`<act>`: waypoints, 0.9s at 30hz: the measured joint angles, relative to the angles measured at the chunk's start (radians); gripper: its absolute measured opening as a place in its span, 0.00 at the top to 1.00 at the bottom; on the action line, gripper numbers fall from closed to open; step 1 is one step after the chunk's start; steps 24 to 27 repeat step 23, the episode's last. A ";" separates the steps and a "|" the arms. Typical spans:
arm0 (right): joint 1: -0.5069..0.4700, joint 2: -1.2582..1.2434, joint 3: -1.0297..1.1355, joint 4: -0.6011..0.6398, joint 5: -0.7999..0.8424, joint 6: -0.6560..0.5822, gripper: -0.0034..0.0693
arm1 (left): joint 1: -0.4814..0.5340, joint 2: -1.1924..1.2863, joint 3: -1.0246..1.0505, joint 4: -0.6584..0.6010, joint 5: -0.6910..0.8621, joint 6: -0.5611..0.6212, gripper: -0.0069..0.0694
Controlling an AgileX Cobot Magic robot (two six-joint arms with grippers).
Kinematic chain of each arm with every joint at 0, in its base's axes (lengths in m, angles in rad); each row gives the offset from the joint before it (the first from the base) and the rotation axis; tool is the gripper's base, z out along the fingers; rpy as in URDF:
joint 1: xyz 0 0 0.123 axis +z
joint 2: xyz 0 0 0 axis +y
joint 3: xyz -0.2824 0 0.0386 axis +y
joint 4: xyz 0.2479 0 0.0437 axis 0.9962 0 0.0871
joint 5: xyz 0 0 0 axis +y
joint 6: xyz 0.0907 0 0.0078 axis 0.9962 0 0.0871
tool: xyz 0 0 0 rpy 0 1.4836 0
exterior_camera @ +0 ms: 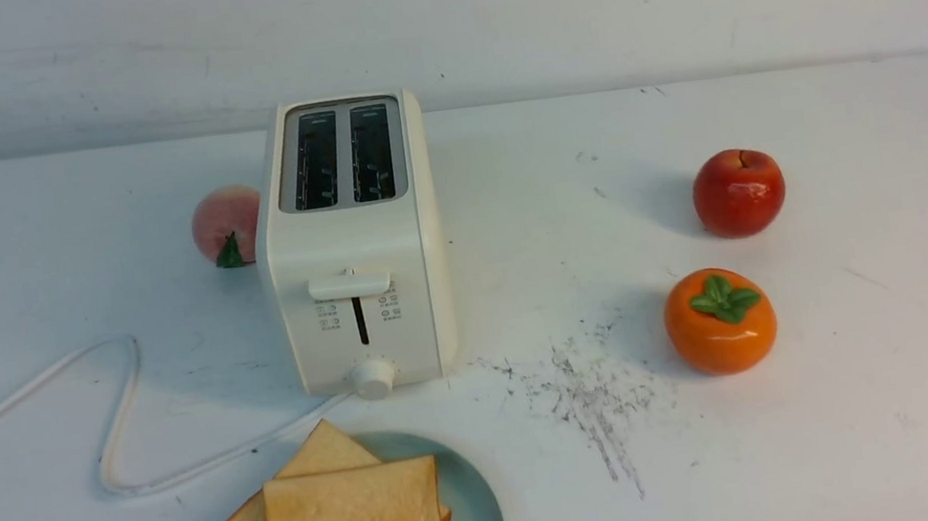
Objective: Take toasted bread from bread machine on white table place on plate.
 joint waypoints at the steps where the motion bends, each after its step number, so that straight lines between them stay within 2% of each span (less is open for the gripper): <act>1: 0.000 0.000 0.000 0.000 0.000 0.000 0.74 | 0.000 0.000 0.000 0.000 0.000 0.000 0.77; 27: 0.000 0.000 0.001 0.000 0.000 0.000 0.72 | 0.000 0.000 0.000 0.000 0.000 0.000 0.73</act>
